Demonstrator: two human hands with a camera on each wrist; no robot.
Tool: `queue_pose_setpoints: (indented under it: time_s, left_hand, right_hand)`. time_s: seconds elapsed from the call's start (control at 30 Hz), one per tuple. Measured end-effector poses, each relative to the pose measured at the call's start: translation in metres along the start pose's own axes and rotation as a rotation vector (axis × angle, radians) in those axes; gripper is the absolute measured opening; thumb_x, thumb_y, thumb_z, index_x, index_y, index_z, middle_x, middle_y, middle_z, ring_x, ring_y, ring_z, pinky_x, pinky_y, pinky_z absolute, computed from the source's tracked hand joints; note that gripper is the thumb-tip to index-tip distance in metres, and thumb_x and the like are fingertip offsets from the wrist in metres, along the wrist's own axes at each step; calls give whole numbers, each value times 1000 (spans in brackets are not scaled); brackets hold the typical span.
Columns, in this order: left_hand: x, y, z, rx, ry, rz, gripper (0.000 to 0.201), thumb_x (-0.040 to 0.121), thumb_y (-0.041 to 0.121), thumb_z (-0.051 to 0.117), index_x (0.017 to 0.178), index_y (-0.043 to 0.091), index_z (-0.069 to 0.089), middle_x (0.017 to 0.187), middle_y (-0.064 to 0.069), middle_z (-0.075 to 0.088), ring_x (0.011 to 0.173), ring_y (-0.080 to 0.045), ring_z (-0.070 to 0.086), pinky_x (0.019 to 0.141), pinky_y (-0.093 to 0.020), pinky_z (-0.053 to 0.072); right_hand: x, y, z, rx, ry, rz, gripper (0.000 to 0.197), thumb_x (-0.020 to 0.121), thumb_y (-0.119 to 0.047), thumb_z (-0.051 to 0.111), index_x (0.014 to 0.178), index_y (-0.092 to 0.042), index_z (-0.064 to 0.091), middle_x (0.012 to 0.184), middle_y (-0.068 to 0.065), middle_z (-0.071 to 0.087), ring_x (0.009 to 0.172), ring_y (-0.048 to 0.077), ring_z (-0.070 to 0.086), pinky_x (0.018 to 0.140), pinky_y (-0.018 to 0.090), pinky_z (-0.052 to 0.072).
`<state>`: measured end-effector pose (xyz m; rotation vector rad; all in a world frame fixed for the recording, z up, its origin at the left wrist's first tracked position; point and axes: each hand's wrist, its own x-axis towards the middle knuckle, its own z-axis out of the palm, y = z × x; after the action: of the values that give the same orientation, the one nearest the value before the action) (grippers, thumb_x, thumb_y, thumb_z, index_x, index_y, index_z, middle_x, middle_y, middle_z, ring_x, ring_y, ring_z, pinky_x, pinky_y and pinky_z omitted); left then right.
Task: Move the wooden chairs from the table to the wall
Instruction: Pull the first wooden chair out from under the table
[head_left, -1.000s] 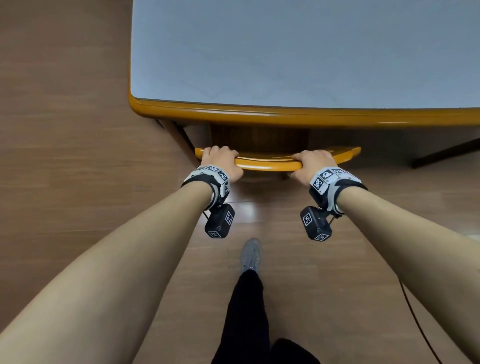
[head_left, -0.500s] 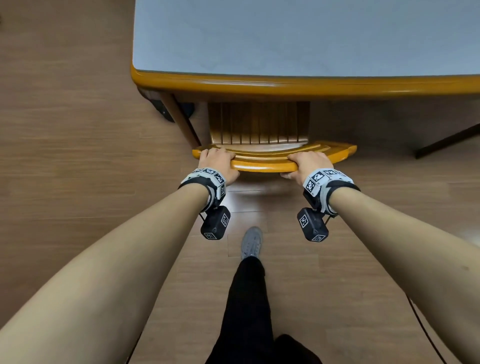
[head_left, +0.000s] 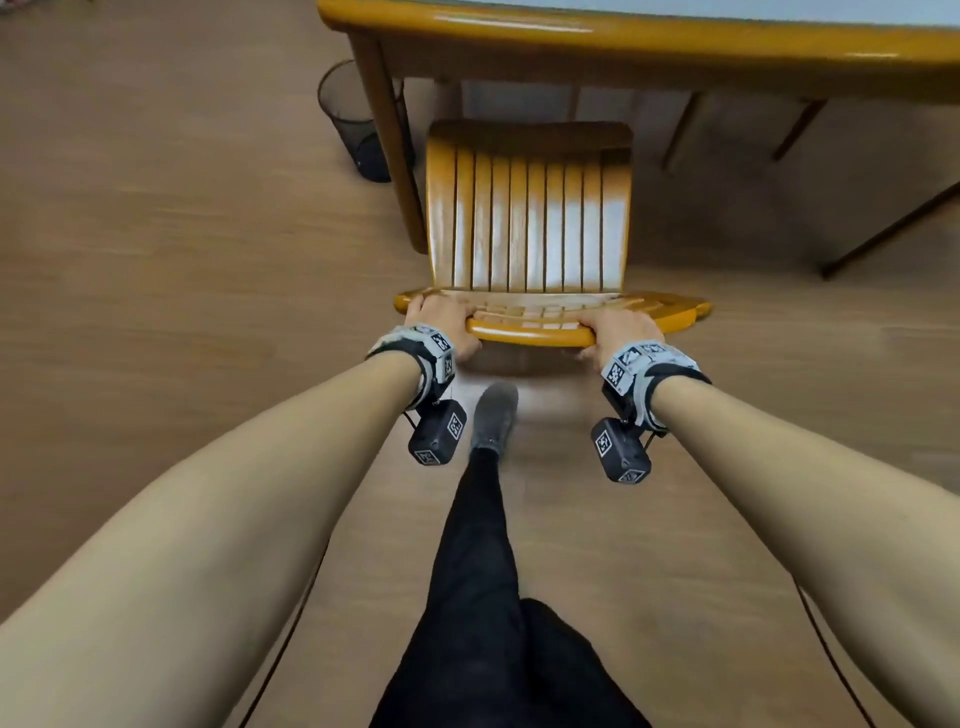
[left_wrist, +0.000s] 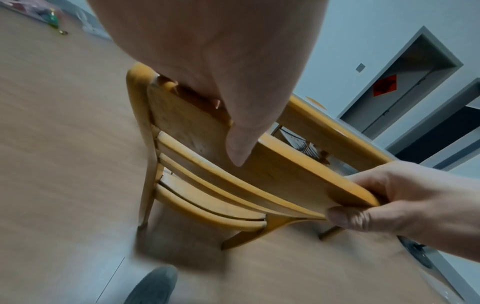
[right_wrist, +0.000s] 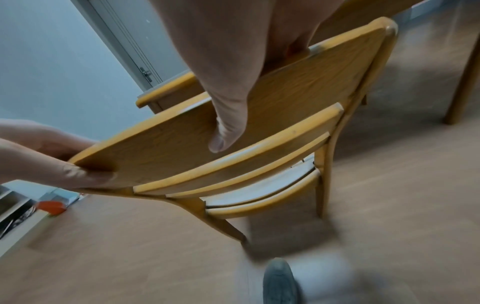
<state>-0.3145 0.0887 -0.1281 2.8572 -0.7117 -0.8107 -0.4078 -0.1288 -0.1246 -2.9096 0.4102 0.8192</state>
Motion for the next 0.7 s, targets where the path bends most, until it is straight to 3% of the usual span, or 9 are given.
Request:
queue_pose_setpoints:
  time_s: [0.07, 0.13, 0.27, 0.5, 0.7]
  left_hand:
    - [-48, 6, 23, -26, -35, -3, 29, 81, 33, 63, 110, 29, 65, 113, 1, 65, 117, -27, 54, 110, -45, 26]
    - [-91, 12, 47, -14, -74, -7, 39, 84, 39, 62, 120, 27, 63, 124, 0, 62, 123, -27, 49, 112, -46, 24]
    - [-162, 19, 86, -6, -89, -36, 56, 84, 43, 60, 137, 27, 55, 139, 1, 55, 130, -28, 43, 115, -45, 21]
    - [-238, 29, 115, -10, -114, -72, 50, 83, 36, 60, 132, 27, 58, 134, -3, 58, 128, -32, 44, 116, -45, 18]
    - [-295, 25, 154, 6, -89, -9, 50, 85, 39, 60, 132, 24, 57, 134, -3, 57, 128, -30, 44, 116, -47, 20]
  right_hand:
    - [-45, -2, 26, 42, -27, 28, 20, 90, -38, 70, 107, -28, 66, 103, 4, 70, 101, 33, 60, 84, 41, 54]
    - [-88, -4, 48, 53, -36, 36, 15, 89, -35, 72, 99, -27, 65, 99, 2, 69, 101, 32, 60, 84, 40, 52]
    - [-160, -9, 77, 36, -15, -10, 16, 88, -31, 74, 100, -23, 65, 99, 0, 69, 99, 28, 63, 83, 37, 47]
    - [-231, -17, 111, 10, -39, -10, 15, 92, -31, 71, 103, -23, 66, 99, 3, 70, 99, 28, 63, 85, 38, 50]
    - [-288, -26, 154, 51, -52, -3, 15, 92, -27, 69, 106, -25, 65, 102, 1, 69, 101, 29, 59, 88, 39, 47]
